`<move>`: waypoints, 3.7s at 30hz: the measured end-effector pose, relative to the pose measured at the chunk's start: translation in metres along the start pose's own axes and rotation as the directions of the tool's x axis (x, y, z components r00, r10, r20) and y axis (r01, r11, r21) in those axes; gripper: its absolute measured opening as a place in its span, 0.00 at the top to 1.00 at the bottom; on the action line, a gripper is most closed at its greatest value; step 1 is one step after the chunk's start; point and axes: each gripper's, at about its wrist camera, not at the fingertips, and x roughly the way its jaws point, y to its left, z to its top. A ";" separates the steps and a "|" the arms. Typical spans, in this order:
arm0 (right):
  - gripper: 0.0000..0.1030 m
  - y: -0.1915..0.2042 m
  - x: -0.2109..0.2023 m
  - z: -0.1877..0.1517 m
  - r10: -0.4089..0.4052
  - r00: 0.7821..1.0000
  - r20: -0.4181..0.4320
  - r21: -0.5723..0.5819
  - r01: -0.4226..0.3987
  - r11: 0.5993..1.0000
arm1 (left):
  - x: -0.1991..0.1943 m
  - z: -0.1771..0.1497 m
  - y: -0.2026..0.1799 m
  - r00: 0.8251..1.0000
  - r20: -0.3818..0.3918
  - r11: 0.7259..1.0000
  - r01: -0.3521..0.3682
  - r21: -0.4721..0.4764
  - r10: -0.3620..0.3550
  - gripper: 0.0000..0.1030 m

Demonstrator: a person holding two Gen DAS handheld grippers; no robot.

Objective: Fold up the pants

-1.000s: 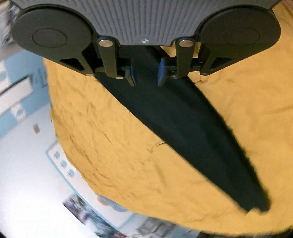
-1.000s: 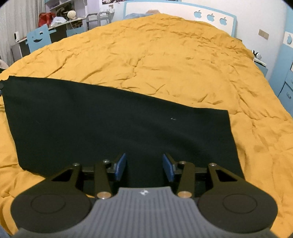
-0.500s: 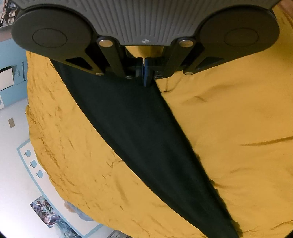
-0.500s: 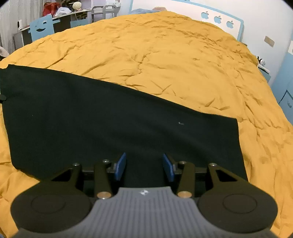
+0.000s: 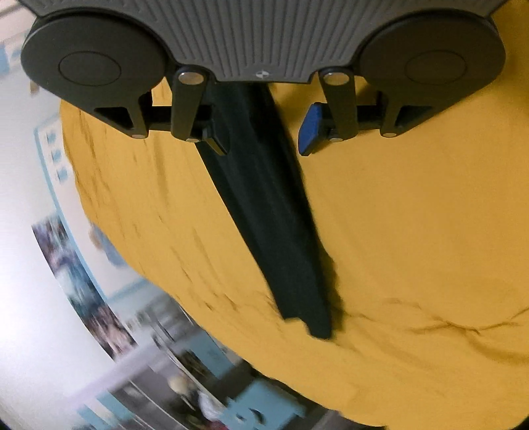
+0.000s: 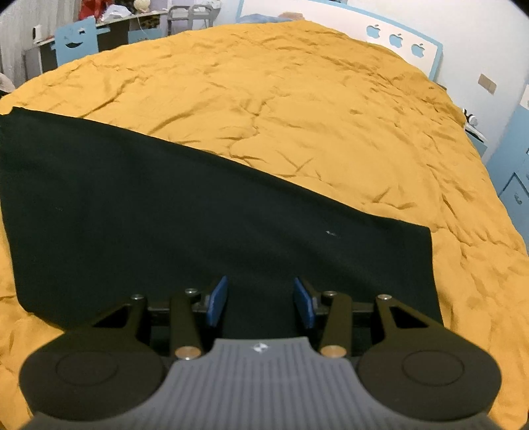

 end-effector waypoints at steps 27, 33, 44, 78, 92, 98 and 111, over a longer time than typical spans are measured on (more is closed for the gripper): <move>0.59 -0.025 -0.038 -0.023 0.008 0.997 0.071 0.092 -0.015 0.996 | -0.086 -0.073 -0.248 0.954 0.180 0.727 0.052 0.685 -0.238 0.96; 0.59 -0.042 -0.057 -0.036 0.022 0.994 0.103 0.160 -0.038 0.986 | -0.112 -0.219 -0.326 0.948 0.101 0.347 0.011 0.938 -0.302 0.96; 0.59 -0.040 -0.069 -0.052 0.074 0.992 0.099 0.162 -0.089 0.983 | -0.078 -0.445 -0.249 0.968 -0.247 -0.209 0.233 0.950 -0.042 0.96; 0.57 -0.020 -0.049 -0.031 0.131 0.989 0.074 0.117 -0.139 0.983 | -0.008 -0.320 -0.225 0.923 -0.384 0.536 0.319 0.782 0.010 0.40; 0.57 -0.034 -0.023 -0.026 0.124 0.992 0.017 0.195 -0.125 0.973 | -0.015 -0.334 -0.262 0.777 -0.609 0.584 0.572 0.576 -0.161 0.94; 0.57 -0.037 -0.024 -0.023 0.116 0.993 0.029 0.204 -0.119 0.972 | -0.009 -0.382 -0.316 0.665 -0.733 0.511 0.683 0.522 -0.140 0.81; 0.58 -0.037 -0.025 -0.020 0.158 0.986 0.055 0.251 -0.167 0.954 | -0.054 -0.358 -0.285 0.832 -0.550 0.361 0.538 0.762 -0.078 0.61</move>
